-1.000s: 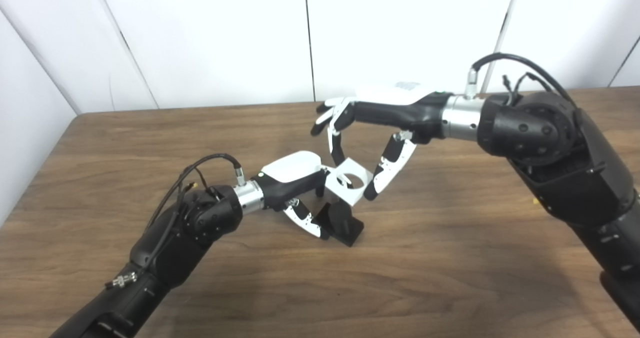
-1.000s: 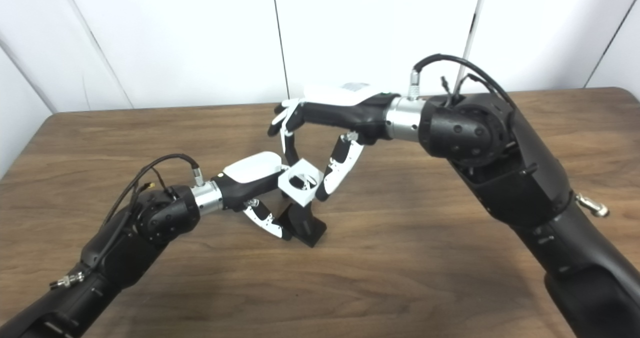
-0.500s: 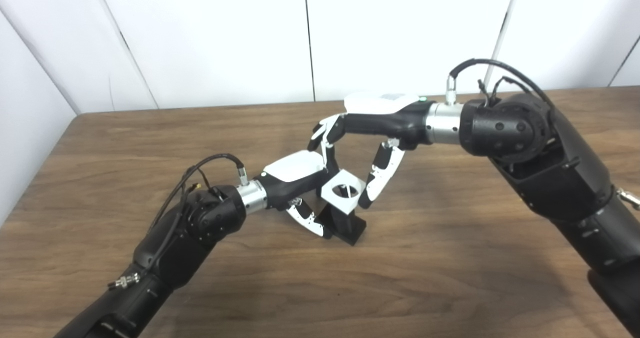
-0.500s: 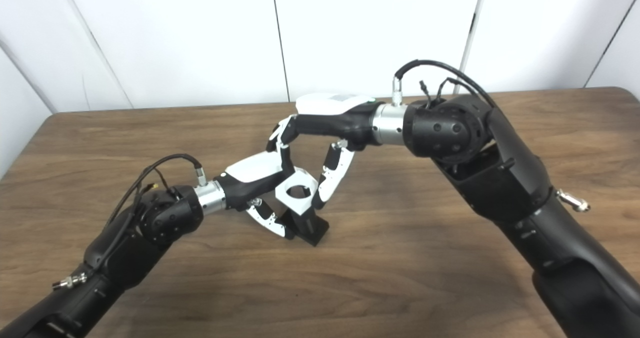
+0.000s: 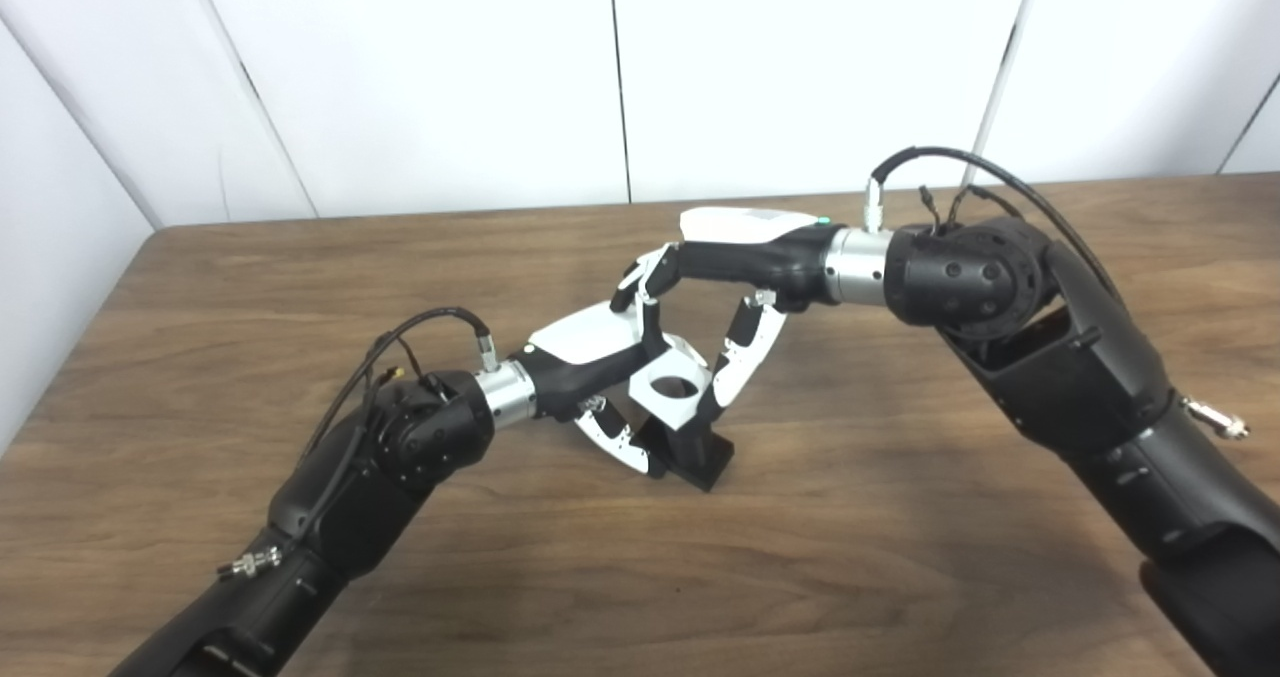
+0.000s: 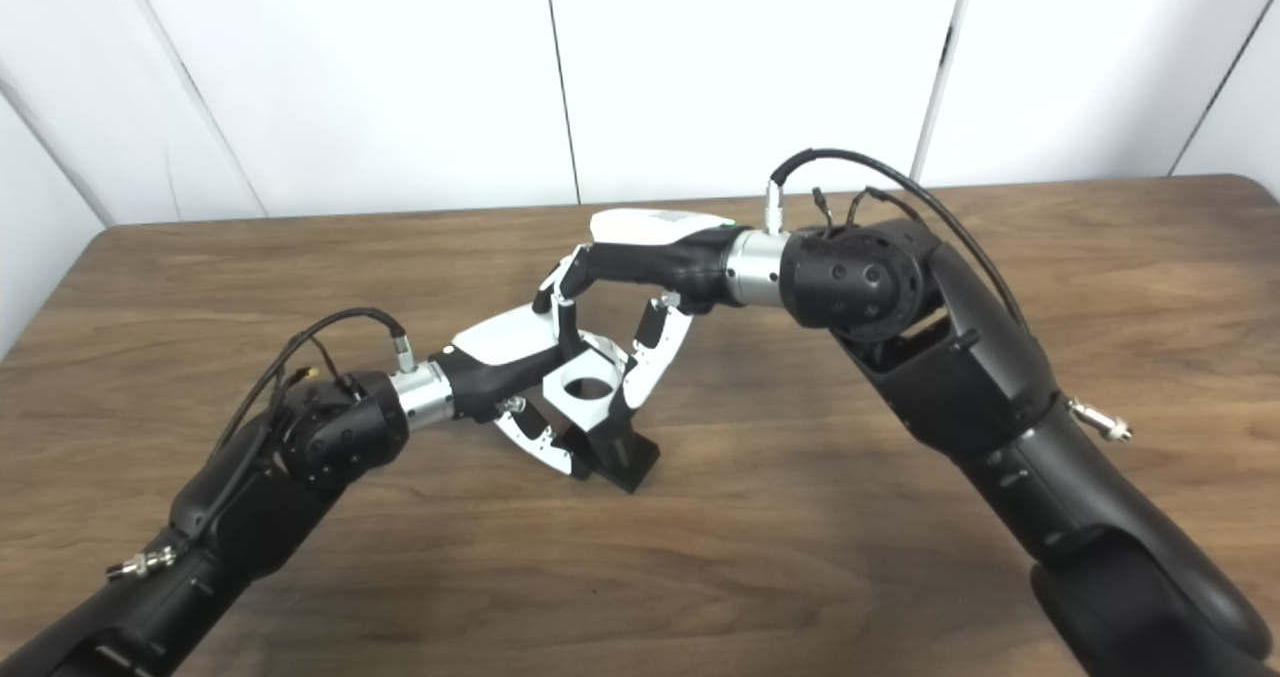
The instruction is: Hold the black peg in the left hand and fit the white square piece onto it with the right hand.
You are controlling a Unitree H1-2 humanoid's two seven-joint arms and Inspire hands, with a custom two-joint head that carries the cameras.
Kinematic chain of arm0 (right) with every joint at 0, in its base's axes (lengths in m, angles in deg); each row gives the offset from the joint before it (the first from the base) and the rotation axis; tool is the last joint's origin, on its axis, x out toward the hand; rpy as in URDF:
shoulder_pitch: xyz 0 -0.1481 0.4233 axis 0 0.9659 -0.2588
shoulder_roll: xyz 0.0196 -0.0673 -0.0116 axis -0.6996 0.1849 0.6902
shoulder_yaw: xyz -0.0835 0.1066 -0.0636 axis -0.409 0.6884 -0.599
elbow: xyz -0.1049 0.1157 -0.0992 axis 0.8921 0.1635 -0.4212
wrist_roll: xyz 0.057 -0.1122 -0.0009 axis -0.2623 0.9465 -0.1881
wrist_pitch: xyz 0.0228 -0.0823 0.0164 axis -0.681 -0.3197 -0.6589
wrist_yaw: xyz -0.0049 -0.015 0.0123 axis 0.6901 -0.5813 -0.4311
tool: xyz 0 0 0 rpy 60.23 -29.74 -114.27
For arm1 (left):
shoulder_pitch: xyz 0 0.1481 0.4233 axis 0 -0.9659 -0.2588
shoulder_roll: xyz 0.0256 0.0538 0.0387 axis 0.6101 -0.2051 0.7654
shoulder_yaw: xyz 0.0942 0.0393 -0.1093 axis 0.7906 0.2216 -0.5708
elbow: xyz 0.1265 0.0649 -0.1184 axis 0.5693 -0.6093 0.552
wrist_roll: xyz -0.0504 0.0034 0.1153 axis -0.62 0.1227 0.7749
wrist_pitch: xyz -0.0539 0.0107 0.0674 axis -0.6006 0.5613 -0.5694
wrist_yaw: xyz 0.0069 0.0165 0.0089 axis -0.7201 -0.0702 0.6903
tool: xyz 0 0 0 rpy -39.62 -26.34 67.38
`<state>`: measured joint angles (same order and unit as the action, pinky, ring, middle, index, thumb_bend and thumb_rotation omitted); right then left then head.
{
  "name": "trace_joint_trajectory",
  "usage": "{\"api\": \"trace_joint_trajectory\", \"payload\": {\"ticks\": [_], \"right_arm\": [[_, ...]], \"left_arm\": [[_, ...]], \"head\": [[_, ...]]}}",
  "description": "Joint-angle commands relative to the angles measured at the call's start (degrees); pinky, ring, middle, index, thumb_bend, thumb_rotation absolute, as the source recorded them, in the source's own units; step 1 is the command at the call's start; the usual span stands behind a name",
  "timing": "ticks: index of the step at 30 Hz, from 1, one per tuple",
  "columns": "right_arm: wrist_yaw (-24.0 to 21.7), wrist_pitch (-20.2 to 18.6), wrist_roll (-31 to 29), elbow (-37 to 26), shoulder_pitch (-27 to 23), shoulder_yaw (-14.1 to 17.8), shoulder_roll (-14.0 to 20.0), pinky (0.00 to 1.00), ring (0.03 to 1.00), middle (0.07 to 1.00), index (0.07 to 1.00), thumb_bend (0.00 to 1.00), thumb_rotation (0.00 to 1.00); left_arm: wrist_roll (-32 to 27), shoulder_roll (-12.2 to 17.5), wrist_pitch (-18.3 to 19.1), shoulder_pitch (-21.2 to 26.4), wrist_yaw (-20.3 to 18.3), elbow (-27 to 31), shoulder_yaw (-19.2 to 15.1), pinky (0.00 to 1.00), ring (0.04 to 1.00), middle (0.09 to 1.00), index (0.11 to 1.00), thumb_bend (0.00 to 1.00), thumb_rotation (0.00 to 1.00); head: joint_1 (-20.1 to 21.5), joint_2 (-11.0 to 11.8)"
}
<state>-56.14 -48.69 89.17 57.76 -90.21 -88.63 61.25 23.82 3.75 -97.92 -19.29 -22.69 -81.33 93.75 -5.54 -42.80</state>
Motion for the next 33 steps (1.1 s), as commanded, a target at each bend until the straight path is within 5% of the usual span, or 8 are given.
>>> {"api": "trace_joint_trajectory", "payload": {"ticks": [1,33], "right_arm": [[1.8,1.7,0.0,0.3,-1.9,1.0,-0.1,0.91,0.931,0.834,0.478,0.52,0.14],[-0.4,3.2,-1.7,0.1,0.6,0.2,3.7,0.89,0.928,0.832,0.479,0.52,0.14]], "left_arm": [[1.1,-0.6,-0.1,-1.1,-3.9,-0.7,2.3,0.62,0.754,0.77,0.491,0.52,0.08],[1.0,-0.5,0.1,-0.6,-4.0,-0.8,1.8,0.62,0.752,0.771,0.491,0.52,0.08]], "head": [[0.0,-0.2],[-0.4,-0.5]]}}
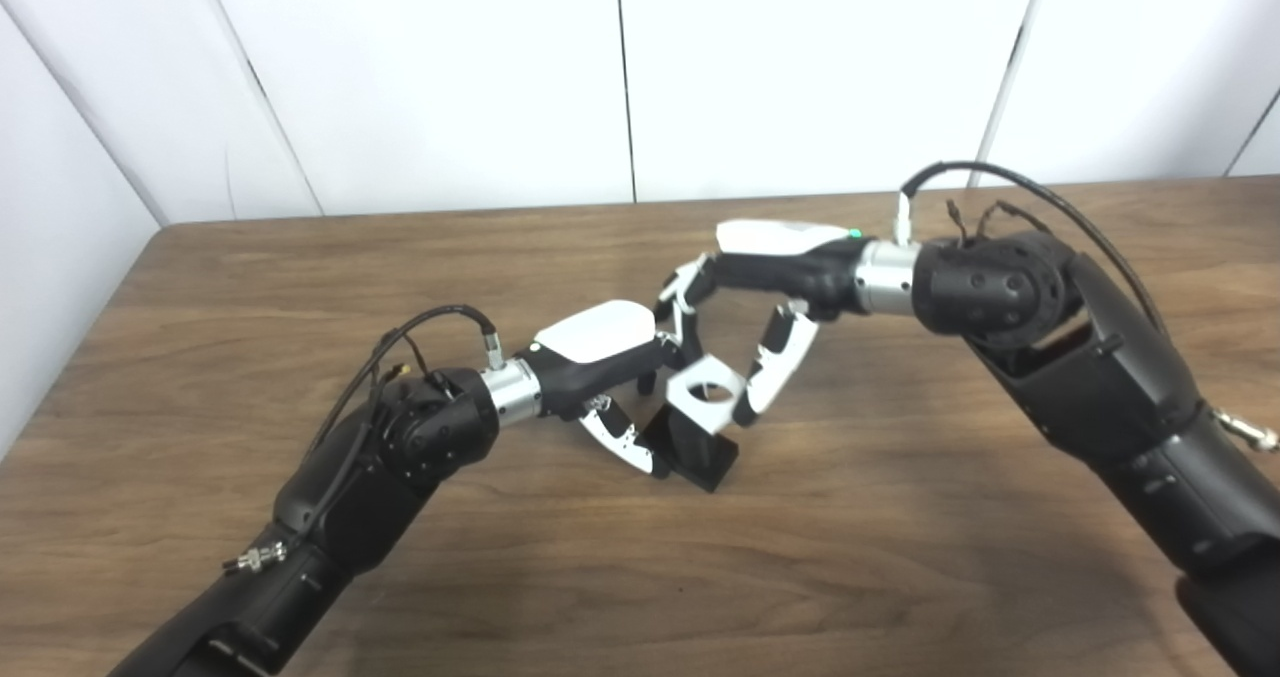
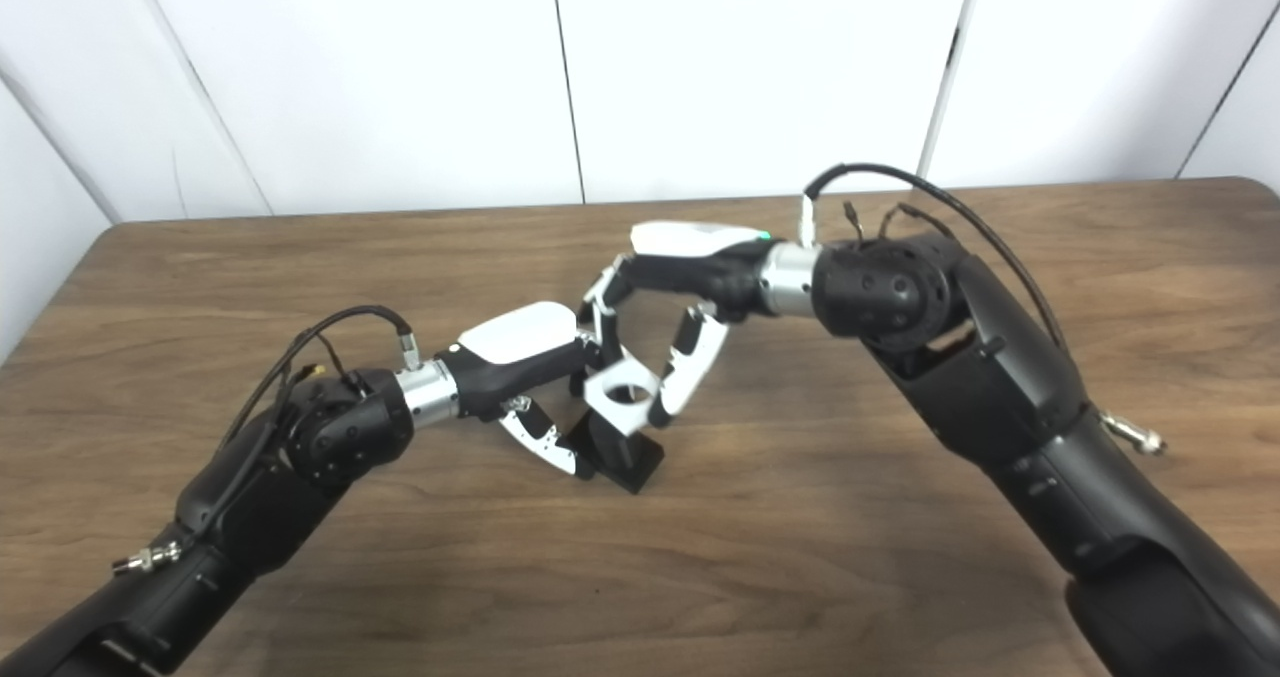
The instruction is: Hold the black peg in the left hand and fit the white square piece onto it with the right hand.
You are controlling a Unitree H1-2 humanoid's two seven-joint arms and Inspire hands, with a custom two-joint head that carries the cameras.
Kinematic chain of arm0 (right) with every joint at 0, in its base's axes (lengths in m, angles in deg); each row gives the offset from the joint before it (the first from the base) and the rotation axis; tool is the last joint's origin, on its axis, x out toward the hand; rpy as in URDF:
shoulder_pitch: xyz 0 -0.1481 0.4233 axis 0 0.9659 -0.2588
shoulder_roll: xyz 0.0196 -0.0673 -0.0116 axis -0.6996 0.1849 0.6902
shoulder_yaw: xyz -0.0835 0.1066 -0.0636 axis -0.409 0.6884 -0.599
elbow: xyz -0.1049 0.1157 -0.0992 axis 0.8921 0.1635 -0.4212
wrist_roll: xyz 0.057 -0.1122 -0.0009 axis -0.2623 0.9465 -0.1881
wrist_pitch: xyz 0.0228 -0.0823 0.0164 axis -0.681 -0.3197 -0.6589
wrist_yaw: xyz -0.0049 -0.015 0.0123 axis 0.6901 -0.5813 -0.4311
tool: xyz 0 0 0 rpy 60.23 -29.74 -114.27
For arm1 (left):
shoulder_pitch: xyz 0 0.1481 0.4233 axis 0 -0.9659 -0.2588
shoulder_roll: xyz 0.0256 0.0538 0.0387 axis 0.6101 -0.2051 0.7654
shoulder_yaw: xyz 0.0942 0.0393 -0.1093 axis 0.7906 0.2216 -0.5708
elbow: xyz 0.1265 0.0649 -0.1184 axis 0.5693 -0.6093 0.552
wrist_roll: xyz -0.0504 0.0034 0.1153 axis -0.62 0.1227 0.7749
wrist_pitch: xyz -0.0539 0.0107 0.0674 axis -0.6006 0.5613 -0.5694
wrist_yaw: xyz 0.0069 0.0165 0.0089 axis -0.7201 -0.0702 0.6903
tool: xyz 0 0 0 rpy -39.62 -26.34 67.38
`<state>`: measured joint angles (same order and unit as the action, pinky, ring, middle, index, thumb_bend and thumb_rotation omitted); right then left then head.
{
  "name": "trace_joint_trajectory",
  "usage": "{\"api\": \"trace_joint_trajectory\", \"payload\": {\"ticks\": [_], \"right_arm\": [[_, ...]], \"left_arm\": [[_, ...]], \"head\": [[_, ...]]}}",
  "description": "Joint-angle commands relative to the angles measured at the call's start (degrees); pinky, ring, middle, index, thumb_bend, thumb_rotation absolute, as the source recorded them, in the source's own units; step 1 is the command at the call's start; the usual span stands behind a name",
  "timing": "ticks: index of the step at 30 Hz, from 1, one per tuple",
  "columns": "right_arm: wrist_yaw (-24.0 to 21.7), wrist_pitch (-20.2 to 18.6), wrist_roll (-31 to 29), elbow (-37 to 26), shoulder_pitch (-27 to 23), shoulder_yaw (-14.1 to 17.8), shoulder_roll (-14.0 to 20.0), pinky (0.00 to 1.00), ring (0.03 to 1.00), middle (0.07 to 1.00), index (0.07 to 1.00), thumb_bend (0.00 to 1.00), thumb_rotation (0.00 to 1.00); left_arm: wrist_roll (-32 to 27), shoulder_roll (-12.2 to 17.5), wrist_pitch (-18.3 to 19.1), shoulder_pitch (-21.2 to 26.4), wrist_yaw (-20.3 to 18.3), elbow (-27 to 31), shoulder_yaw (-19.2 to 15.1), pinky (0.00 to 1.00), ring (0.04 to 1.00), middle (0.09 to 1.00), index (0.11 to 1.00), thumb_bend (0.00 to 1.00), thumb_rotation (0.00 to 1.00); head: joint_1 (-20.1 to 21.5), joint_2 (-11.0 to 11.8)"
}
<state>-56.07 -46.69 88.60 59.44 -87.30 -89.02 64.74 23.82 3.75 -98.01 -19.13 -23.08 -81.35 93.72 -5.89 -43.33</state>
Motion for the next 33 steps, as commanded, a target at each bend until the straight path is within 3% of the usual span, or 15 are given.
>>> {"api": "trace_joint_trajectory", "payload": {"ticks": [1,24,33], "right_arm": [[-0.7,1.4,-1.4,-1.8,-2.2,0.6,0.3,0.88,0.925,0.831,0.479,0.52,0.14],[-0.4,0.3,-1.6,-1.5,-0.5,-0.8,-2.7,0.89,0.931,0.835,0.479,0.52,0.14],[-0.4,-1.0,-1.3,-1.9,0.1,-1.2,-3.9,0.89,0.936,0.838,0.48,0.52,0.14]], "left_arm": [[1.0,-0.5,0.3,-0.7,-3.6,-0.6,1.8,0.62,0.751,0.77,0.491,0.52,0.08],[1.6,-1.0,0.3,-0.6,-3.3,-0.4,2.0,0.61,0.745,0.78,0.491,0.52,0.08],[1.4,-1.0,0.1,-0.8,-3.1,-0.1,1.8,0.6,0.727,0.742,0.491,0.52,0.08]], "head": [[-0.4,-0.4],[-1.5,-1.1],[-1.7,-1.4]]}}
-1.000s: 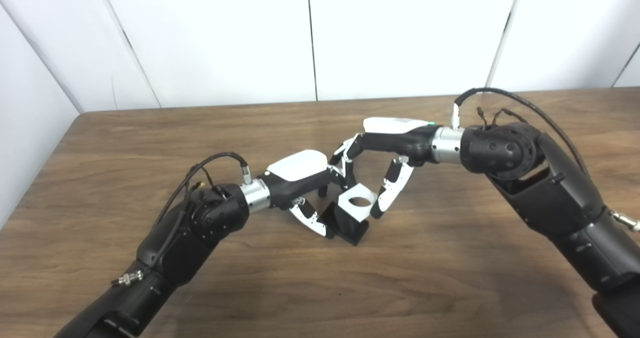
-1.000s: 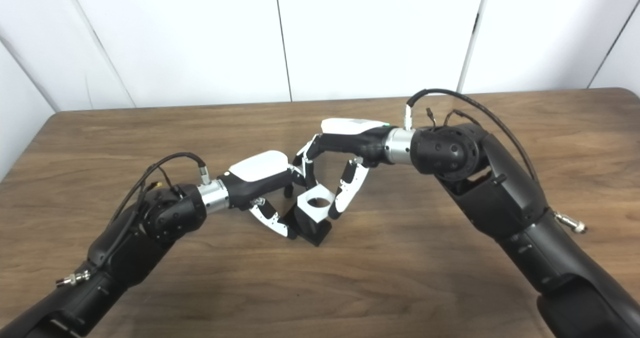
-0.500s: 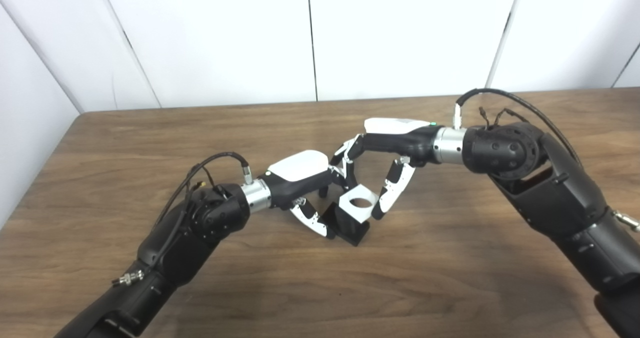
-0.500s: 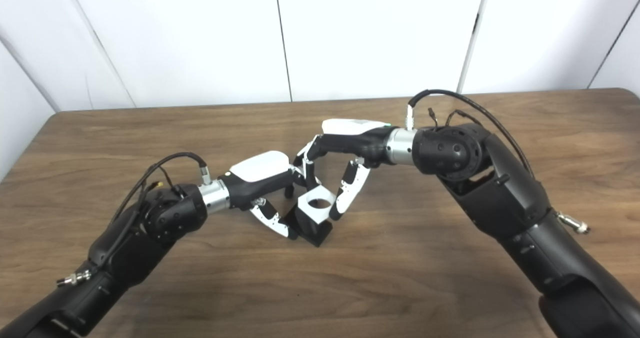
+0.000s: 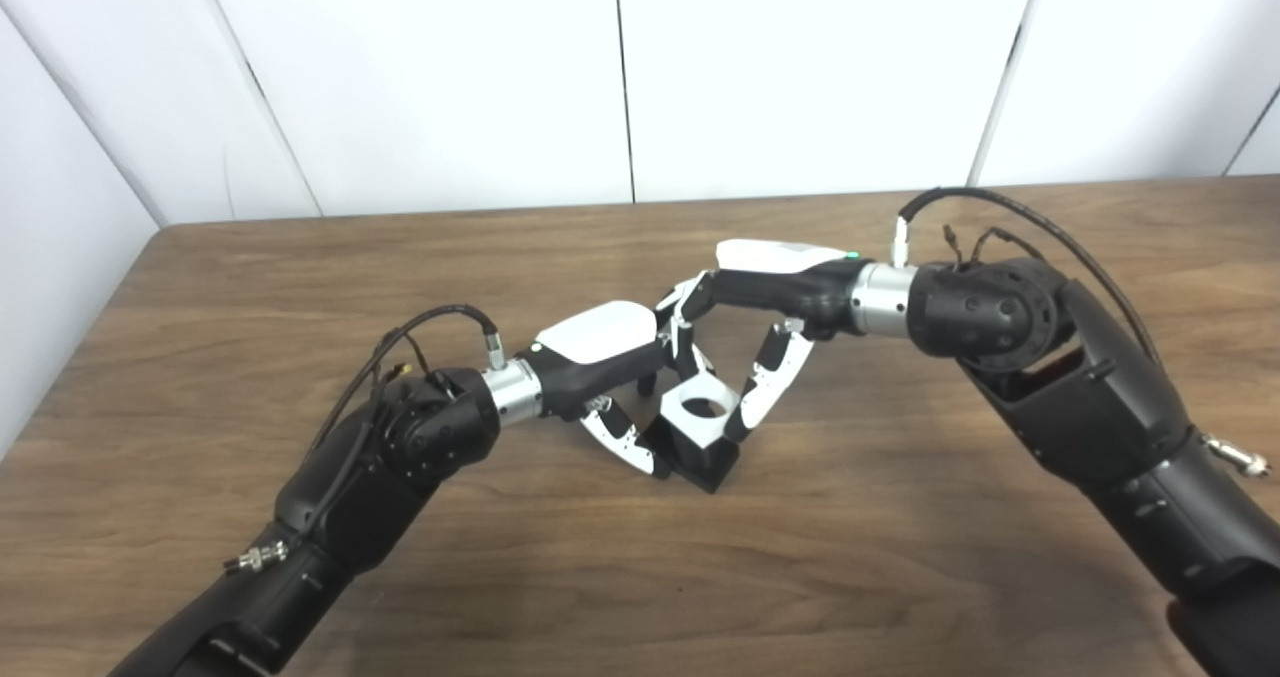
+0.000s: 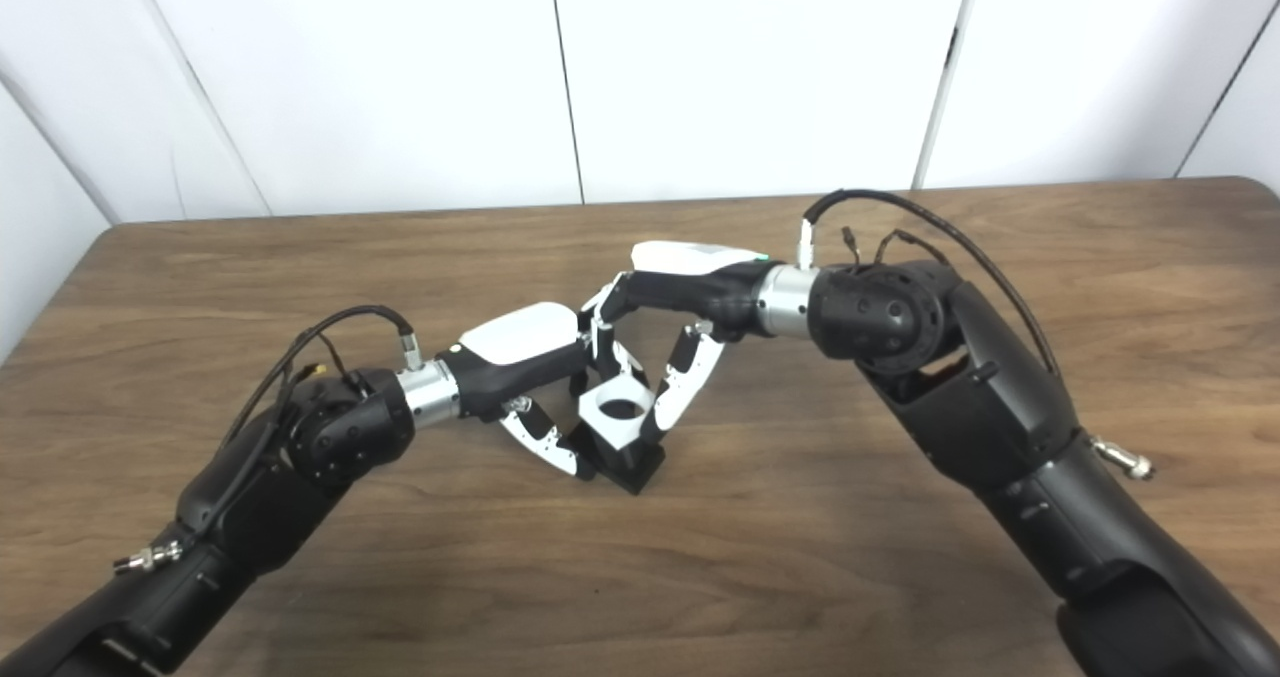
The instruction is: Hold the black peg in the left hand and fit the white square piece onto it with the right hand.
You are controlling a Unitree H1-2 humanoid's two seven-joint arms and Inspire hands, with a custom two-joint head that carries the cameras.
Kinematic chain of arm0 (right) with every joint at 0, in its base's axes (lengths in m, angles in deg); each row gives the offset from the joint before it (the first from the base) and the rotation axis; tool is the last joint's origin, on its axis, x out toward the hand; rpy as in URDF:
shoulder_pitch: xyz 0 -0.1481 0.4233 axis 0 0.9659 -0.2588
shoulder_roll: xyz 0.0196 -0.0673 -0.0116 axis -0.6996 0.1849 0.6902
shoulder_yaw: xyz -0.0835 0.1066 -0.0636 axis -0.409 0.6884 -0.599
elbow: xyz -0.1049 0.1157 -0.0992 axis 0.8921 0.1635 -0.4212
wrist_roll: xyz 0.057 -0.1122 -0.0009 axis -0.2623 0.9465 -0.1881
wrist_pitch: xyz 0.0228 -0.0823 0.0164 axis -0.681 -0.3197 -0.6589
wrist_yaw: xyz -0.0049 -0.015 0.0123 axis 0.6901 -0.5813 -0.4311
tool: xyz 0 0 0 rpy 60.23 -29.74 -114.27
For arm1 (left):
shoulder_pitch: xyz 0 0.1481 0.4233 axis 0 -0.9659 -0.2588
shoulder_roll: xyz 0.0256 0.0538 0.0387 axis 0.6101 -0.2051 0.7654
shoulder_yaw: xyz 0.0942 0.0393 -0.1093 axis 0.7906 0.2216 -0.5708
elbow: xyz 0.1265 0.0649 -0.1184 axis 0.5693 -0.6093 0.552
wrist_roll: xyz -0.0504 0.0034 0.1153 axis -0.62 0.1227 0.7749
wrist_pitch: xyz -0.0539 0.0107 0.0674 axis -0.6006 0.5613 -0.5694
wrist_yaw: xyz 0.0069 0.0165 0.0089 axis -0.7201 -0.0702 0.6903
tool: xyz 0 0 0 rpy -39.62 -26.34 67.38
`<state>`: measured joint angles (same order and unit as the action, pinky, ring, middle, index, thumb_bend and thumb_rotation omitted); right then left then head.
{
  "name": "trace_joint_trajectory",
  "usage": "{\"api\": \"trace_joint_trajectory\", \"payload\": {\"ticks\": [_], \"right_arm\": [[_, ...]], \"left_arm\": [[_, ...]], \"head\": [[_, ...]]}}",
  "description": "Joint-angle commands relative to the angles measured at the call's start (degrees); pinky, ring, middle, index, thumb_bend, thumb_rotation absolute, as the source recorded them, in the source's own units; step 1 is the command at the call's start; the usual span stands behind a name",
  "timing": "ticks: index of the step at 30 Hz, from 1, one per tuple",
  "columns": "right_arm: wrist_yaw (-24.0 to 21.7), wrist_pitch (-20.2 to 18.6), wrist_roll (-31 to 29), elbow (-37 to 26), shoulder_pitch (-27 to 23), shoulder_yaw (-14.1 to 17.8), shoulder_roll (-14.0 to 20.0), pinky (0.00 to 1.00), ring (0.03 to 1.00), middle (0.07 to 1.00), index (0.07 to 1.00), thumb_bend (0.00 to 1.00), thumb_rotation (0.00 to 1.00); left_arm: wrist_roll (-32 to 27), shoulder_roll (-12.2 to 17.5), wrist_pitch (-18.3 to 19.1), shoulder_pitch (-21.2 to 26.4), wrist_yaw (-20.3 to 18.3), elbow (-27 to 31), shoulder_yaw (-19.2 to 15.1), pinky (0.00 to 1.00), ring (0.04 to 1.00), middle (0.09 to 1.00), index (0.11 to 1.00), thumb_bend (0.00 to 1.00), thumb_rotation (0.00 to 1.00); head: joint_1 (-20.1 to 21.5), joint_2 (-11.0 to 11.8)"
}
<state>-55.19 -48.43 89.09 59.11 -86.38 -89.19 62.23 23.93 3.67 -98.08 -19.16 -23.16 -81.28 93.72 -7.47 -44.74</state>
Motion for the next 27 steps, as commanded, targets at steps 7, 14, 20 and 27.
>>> {"api": "trace_joint_trajectory", "payload": {"ticks": [7,14,20,27], "right_arm": [[-0.8,1.4,-1.6,-0.7,-0.7,-1.4,-1.7,0.89,0.932,0.832,0.479,0.52,0.14],[-1.0,1.8,-1.6,-0.1,-0.3,-1.8,-1.3,0.9,0.935,0.831,0.48,0.52,0.14],[-1.0,2.6,-1.0,0.3,0.1,-2.2,-0.5,0.9,0.941,0.828,0.479,0.52,0.14],[-0.6,3.8,-0.7,0.1,0.1,-2.2,0.7,0.82,0.897,0.861,0.609,0.67,0.19]], "left_arm": [[1.0,-1.0,1.0,-0.9,-3.4,0.1,1.7,0.61,0.736,0.728,0.491,0.52,0.08],[1.8,-0.5,1.1,-0.8,-3.4,0.6,1.9,0.63,0.75,0.745,0.492,0.52,0.08],[1.5,-0.4,0.5,-0.8,-2.8,0.3,1.5,0.61,0.745,0.77,0.492,0.52,0.08],[0.5,-0.4,0.8,-0.7,-3.3,0.0,1.1,0.62,0.746,0.741,0.493,0.52,0.08]], "head": [[-0.3,-0.1],[-0.4,-0.4],[-0.5,-0.5],[-0.5,-0.5]]}}
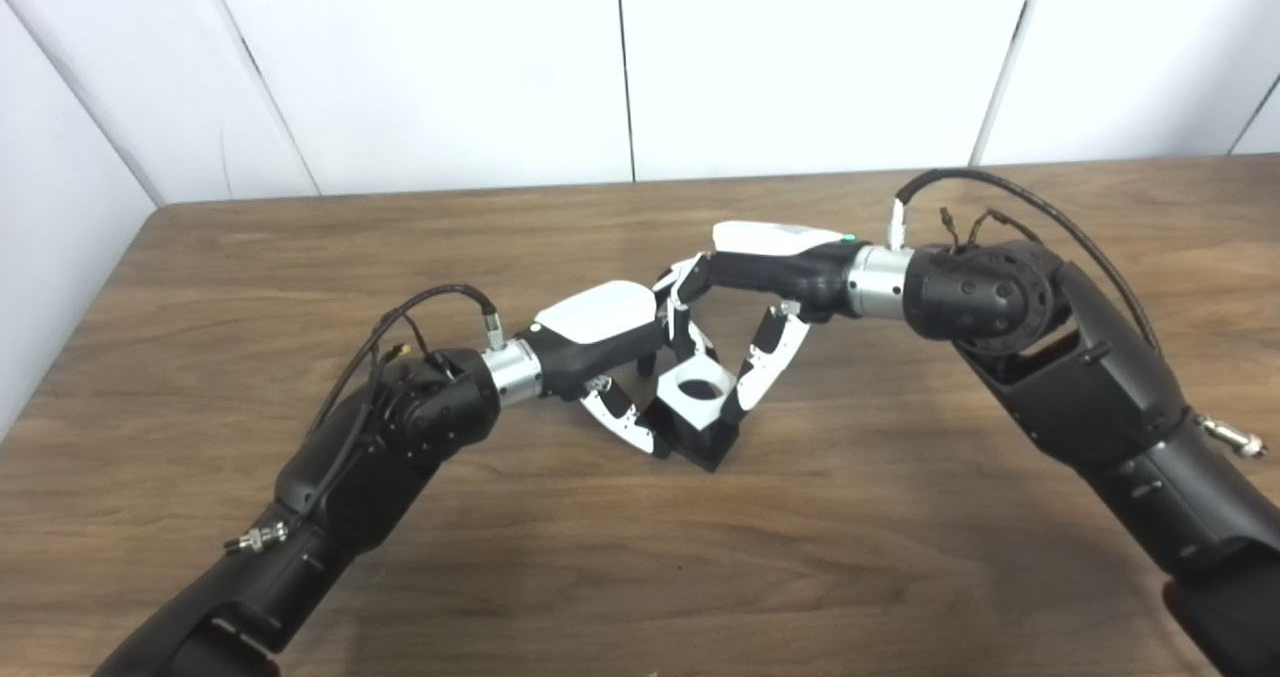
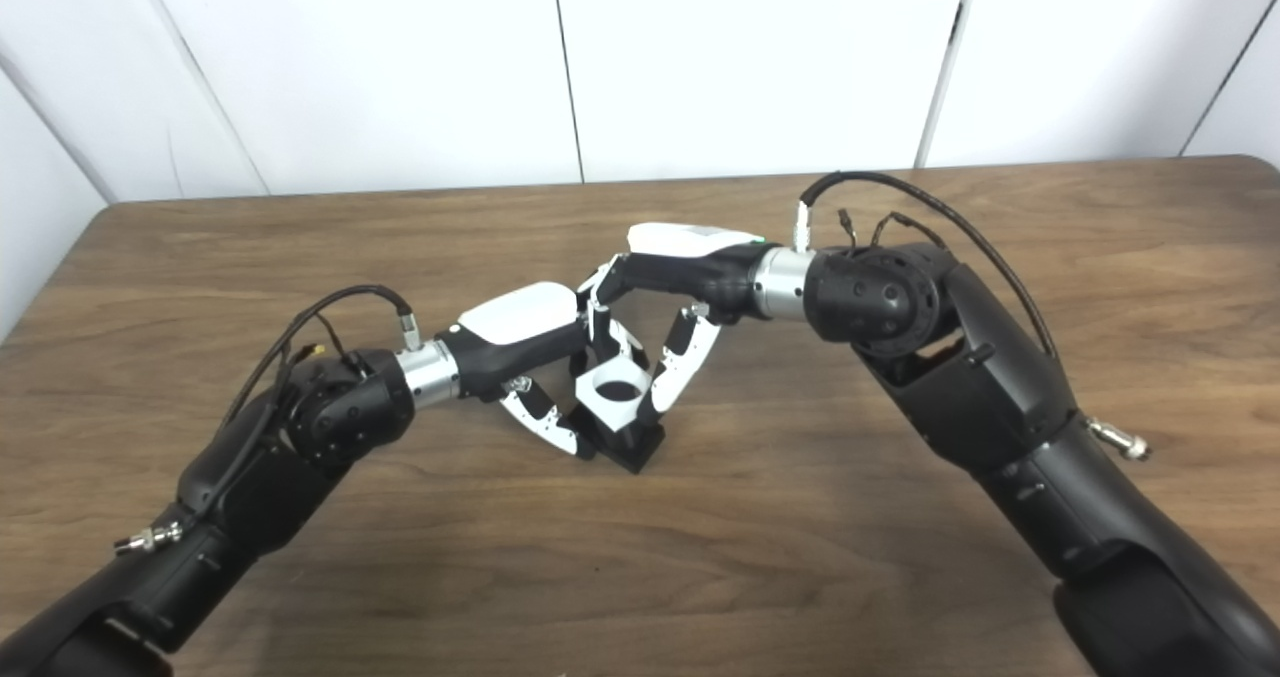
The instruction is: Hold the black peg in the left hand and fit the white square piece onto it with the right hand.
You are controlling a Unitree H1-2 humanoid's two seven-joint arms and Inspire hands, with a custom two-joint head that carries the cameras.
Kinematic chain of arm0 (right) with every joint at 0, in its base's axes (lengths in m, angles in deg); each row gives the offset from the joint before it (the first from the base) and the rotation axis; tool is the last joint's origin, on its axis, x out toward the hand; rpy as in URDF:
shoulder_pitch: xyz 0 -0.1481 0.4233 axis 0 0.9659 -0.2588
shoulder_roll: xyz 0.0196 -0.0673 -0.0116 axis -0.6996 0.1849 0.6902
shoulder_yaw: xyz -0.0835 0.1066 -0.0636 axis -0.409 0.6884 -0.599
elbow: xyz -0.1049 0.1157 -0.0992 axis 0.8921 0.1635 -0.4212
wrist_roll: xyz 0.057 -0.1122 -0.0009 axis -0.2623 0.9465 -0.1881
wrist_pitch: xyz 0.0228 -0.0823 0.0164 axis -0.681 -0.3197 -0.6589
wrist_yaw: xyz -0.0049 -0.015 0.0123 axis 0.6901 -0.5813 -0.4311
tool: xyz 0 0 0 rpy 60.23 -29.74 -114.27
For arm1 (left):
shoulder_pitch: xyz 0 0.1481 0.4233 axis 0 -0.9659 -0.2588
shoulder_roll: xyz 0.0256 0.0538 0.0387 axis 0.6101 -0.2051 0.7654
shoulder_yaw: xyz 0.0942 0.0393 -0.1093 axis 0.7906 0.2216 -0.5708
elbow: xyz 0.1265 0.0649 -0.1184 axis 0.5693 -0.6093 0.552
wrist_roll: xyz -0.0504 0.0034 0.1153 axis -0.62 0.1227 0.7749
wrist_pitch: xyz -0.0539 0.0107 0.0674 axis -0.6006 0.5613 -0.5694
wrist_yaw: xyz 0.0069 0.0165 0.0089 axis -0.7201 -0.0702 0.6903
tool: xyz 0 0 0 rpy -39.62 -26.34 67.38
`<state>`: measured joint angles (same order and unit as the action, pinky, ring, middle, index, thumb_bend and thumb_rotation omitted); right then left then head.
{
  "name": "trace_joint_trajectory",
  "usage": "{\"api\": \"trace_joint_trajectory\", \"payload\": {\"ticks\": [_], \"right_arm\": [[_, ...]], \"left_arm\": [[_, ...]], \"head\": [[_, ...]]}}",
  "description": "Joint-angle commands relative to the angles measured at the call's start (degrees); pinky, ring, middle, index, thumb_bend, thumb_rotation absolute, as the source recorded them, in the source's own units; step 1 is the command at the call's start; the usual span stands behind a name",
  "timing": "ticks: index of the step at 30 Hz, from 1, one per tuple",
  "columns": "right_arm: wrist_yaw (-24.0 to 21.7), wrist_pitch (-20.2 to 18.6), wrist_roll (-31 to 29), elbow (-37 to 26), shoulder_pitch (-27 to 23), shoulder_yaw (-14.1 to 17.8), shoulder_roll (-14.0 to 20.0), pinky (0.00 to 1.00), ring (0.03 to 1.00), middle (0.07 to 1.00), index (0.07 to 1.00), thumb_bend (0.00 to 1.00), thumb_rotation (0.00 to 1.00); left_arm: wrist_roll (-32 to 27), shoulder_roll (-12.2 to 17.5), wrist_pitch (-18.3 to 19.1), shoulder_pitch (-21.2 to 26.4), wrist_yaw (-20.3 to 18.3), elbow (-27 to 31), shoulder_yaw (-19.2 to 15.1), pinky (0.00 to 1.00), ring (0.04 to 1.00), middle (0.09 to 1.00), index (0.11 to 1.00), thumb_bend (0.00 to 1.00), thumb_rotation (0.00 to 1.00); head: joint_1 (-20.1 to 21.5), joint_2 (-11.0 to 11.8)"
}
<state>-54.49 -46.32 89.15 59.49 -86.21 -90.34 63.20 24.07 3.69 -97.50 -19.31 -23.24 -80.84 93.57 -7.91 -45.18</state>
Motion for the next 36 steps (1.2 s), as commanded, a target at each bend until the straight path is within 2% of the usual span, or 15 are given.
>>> {"api": "trace_joint_trajectory", "payload": {"ticks": [1,2,4,8,28,32,36], "right_arm": [[-1.1,1.8,-0.8,-0.3,-0.1,-0.9,-0.2,0.81,0.885,0.865,0.679,0.76,0.21],[-0.9,1.9,-0.8,-0.3,-0.1,-0.8,-0.2,0.8,0.877,0.871,0.738,0.81,0.24],[-0.7,1.8,-0.9,-0.2,0.0,-0.5,-0.2,0.8,0.88,0.893,0.798,0.86,0.26],[-0.3,2.0,-0.9,0.0,0.0,-0.1,-0.1,0.8,0.883,0.906,0.839,0.89,0.28],[-0.1,1.1,-0.3,-1.1,0.5,0.5,0.2,0.8,0.884,0.896,0.813,0.89,0.28],[1.3,0.8,-0.8,-1.2,0.3,2.5,0.4,0.77,0.878,0.885,0.813,0.86,0.32],[2.9,3.1,-2.7,0.0,0.3,4.8,0.9,0.69,0.846,0.863,0.78,0.83,0.28]], "left_arm": [[0.4,-0.4,0.0,-0.5,-3.2,-0.5,1.3,0.62,0.743,0.745,0.493,0.52,0.08],[0.4,-0.4,-0.2,-0.5,-3.1,-0.6,1.3,0.6,0.726,0.75,0.493,0.52,0.08],[0.5,-0.3,-0.2,-0.4,-3.3,-0.5,1.4,0.61,0.726,0.756,0.492,0.52,0.08],[0.9,-0.2,0.0,-0.4,-3.2,-0.3,1.3,0.6,0.736,0.759,0.492,0.52,0.08],[1.2,-0.3,-0.5,-0.2,-3.2,-0.6,1.7,0.6,0.74,0.763,0.492,0.52,0.08],[1.1,-0.3,0.1,-0.4,-3.3,-0.4,1.5,0.61,0.737,0.759,0.492,0.52,0.08],[1.0,-0.1,0.4,-0.6,-3.5,-0.1,1.4,0.6,0.738,0.764,0.491,0.52,0.08]], "head": [[-0.1,0.0],[0.0,0.0],[-0.1,0.0],[-0.2,0.0],[0.1,0.0],[0.2,0.1],[0.5,0.1]]}}
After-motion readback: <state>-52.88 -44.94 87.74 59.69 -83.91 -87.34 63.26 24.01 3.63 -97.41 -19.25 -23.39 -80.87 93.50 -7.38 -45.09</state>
